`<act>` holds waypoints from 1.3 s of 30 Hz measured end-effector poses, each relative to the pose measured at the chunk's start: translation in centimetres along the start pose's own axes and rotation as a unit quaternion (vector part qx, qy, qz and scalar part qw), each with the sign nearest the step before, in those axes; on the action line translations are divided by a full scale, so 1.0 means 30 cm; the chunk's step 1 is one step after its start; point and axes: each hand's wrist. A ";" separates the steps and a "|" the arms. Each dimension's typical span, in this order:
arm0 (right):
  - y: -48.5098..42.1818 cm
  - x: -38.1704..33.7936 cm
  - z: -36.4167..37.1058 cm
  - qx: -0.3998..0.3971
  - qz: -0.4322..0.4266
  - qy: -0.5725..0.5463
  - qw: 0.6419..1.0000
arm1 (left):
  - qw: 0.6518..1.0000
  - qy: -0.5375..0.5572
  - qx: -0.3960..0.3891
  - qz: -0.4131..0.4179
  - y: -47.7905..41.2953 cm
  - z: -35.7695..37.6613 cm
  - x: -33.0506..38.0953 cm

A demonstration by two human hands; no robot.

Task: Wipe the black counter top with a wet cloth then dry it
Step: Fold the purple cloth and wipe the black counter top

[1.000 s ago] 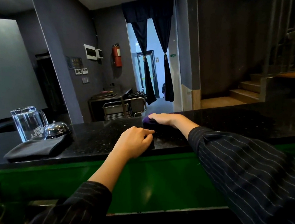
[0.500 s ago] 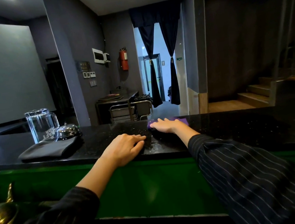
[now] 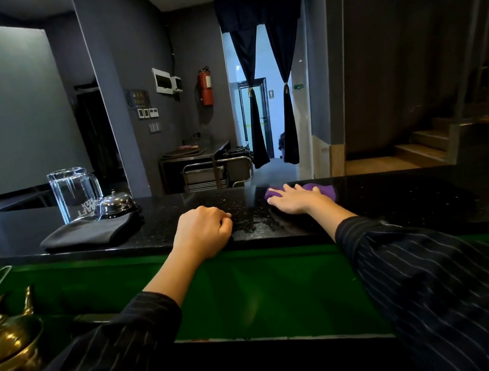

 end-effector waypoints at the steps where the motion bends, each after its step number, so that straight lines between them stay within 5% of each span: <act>1: 0.007 -0.028 0.007 -0.003 -0.009 0.005 1.000 | 1.000 -0.003 0.000 -0.004 0.000 -0.001 0.003; 7: 0.110 -0.005 0.014 -0.004 -0.083 -0.004 0.997 | 0.999 0.034 -0.009 -0.014 0.077 -0.009 -0.031; 12: 0.126 0.232 -0.009 0.024 0.063 -0.030 0.997 | 0.999 0.030 -0.022 -0.014 0.175 0.010 -0.119; 17: 0.073 0.086 0.004 0.034 0.141 0.012 0.989 | 0.998 0.057 -0.026 -0.020 0.164 -0.005 -0.114; 23: 0.074 -0.280 0.057 0.002 -0.069 0.025 0.997 | 0.992 0.086 -0.083 -0.042 0.152 -0.042 -0.120; 27: 0.133 -0.255 0.045 -0.019 -0.117 -0.012 0.993 | 0.990 0.106 -0.088 -0.038 0.187 -0.042 -0.147; 32: 0.121 -0.054 0.005 -0.021 -0.028 -0.124 0.992 | 0.995 0.077 -0.061 -0.024 0.229 -0.012 -0.136; 39: 0.029 -0.152 0.025 0.053 0.168 -0.024 0.984 | 0.998 0.050 -0.044 -0.005 0.230 0.015 -0.149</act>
Point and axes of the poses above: each hand's wrist, its own y-axis away from the middle knuckle, its own z-axis out of the palm, x = y × z, and after that the axes turned 2 degrees about x, right-handed
